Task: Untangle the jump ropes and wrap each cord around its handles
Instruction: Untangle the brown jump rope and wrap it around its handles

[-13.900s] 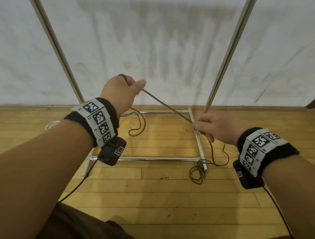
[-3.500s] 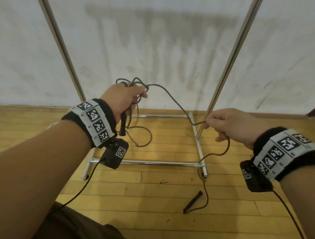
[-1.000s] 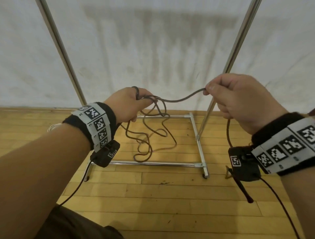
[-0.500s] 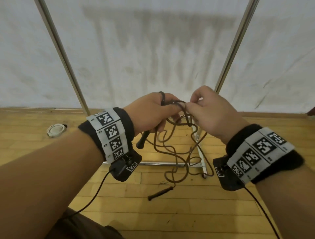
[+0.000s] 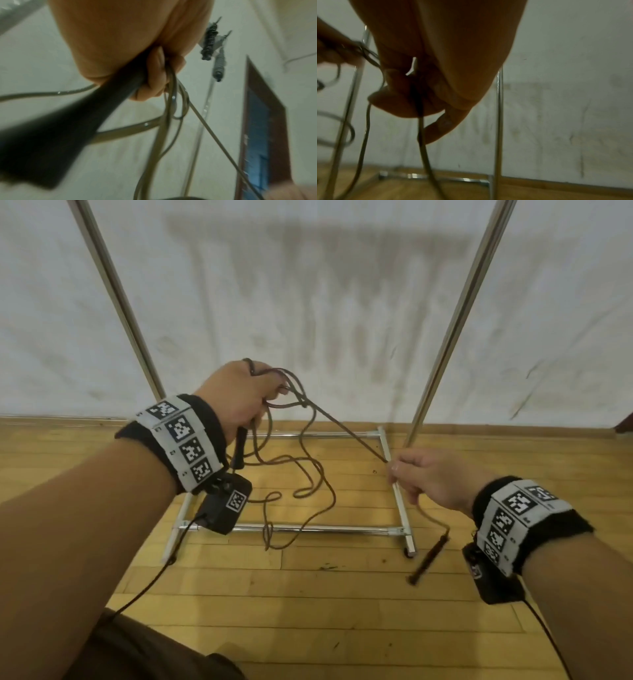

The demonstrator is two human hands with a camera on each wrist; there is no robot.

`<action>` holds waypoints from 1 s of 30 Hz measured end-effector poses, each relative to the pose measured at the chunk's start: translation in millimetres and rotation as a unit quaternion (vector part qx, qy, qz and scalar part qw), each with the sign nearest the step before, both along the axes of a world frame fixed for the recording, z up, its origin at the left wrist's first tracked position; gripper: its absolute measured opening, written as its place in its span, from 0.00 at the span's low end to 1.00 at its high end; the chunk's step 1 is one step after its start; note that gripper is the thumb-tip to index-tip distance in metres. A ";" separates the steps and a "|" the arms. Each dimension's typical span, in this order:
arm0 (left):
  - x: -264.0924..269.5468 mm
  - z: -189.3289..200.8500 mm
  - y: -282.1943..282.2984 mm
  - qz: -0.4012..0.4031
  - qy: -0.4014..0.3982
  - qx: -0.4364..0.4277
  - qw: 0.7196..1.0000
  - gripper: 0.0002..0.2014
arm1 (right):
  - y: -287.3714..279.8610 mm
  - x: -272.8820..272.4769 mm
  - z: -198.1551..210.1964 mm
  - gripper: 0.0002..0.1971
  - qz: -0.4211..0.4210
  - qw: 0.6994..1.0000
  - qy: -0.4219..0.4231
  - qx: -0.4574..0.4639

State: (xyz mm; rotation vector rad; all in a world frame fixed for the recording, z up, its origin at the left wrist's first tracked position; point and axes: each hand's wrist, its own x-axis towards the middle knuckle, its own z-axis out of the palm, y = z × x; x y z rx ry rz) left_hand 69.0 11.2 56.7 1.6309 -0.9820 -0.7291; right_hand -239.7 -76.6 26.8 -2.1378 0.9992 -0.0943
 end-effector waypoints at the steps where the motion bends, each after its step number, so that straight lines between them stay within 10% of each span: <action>1: 5.2 -1.8 1.1 0.007 -0.013 0.009 1.000 0.10 | -1.9 -4.2 -4.6 0.15 -0.005 1.000 0.029 -0.007; 8: -10.3 -1.0 11.8 -0.062 -0.268 0.129 0.953 0.09 | 0.4 12.9 34.6 0.13 -0.001 0.993 -0.105 -0.059; 16: -38.7 2.5 12.1 -0.132 -0.163 0.080 0.975 0.09 | 28.1 34.1 74.0 0.15 0.051 0.979 -0.170 -0.099; 30: -64.4 2.2 17.6 -0.265 0.011 0.056 0.963 0.16 | 22.7 32.1 69.1 0.10 -0.098 0.953 -0.173 -0.228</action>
